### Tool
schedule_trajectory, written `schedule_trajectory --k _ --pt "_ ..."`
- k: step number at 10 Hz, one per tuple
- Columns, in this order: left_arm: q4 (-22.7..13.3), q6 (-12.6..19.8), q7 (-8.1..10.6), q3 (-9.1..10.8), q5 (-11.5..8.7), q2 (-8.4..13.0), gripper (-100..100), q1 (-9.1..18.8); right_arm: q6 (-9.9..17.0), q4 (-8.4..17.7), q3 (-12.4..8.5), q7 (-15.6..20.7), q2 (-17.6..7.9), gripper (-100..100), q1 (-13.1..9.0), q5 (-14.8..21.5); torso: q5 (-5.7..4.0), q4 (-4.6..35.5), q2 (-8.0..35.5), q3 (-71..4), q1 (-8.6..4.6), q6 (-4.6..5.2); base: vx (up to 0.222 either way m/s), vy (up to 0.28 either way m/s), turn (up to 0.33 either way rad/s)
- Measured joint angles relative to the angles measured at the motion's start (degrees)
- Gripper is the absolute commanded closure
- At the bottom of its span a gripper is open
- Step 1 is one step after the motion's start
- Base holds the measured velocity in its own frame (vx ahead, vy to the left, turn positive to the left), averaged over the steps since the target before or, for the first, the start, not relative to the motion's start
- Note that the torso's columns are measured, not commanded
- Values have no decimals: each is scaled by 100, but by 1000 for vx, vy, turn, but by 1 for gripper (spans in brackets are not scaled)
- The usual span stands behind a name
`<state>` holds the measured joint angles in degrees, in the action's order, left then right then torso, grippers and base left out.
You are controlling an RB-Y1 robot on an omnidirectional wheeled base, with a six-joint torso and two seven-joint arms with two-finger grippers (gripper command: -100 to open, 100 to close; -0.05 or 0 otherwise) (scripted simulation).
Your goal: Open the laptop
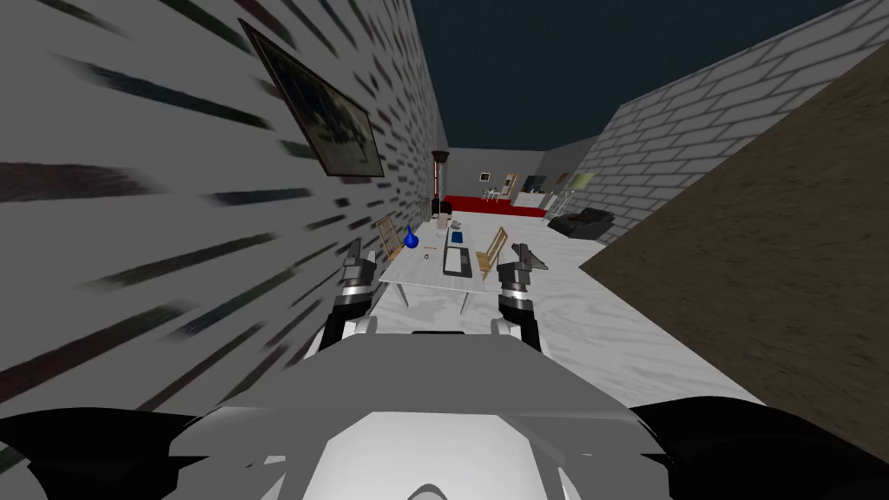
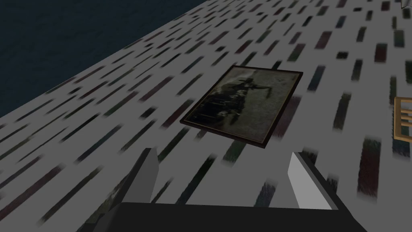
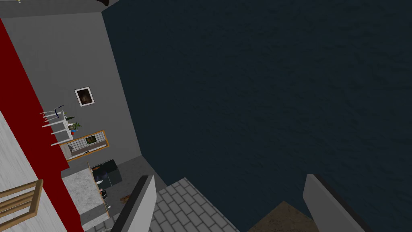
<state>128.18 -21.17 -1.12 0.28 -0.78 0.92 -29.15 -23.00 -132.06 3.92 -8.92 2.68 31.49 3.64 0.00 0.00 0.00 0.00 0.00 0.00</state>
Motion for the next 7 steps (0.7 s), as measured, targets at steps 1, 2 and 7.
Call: schedule_trajectory --k 1,2,7 --pt "0 0 0 0 0 0 0 0 0 0 0 0 0 0 0 0 0 235 232 -467 0 0 0 0 0" --pt "0 0 0 0 0 0 0 0 0 0 0 0 0 0 0 0 0 600 597 -1200 0 0 0 0 0" --pt "2 -1 0 0 0 0 0 0 -1 -2 0 0 0 0 0 0 0 2691 2693 -5381 0 0 0 0 0"
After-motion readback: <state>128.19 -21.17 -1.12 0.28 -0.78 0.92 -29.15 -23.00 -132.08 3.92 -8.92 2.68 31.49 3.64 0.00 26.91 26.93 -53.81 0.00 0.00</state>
